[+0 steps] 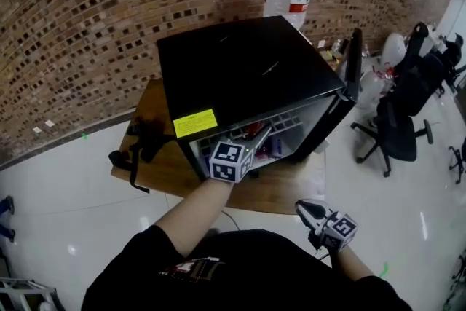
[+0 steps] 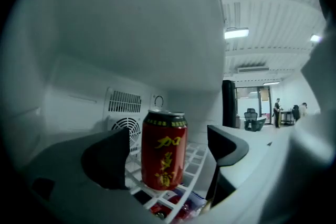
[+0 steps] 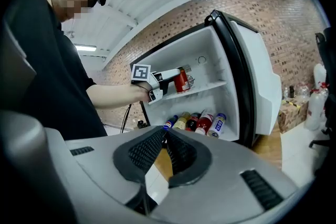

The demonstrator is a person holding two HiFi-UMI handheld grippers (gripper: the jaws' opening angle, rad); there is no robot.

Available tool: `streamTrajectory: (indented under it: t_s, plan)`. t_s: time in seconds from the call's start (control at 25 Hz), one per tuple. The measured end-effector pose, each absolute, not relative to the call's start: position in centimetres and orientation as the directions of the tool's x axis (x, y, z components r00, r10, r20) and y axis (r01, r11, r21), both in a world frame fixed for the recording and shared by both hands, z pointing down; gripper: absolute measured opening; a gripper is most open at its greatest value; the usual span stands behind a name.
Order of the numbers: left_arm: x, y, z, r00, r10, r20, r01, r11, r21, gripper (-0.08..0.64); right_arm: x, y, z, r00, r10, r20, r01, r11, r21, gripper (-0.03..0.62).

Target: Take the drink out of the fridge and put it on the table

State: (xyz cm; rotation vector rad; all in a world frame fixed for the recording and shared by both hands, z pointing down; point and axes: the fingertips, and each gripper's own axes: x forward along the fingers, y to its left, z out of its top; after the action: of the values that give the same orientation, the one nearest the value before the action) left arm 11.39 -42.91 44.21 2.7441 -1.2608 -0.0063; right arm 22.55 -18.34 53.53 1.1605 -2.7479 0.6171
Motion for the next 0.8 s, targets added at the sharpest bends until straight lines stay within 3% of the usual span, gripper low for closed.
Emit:
streamTrajectory:
  t_s: [0.48, 0.68, 0.8]
  plan:
    - [14.2, -47.2, 45.2, 0.5, -0.853, 0.153, -0.861, -0.509, -0.025, 0.433, 30.2, -19.2, 55.2, -0.773, -0.605, 0.194, -0.628, 0.684, -0.372, 0.044]
    - [13.9, -47.6, 45.2, 0.486, -0.855, 0.18, -0.87, -0.494, 0.002, 0.333, 31.5, -19.3, 55.5, -0.782, -0.601, 0.167, -0.612, 0.69, -0.386, 0.044]
    - [14.2, -47.1, 45.0, 0.529, -0.83, 0.178, -0.843, -0.539, -0.006, 0.331, 32.1, -19.2, 55.5, -0.78, -0.605, 0.159, -0.612, 0.686, -0.394, 0.044]
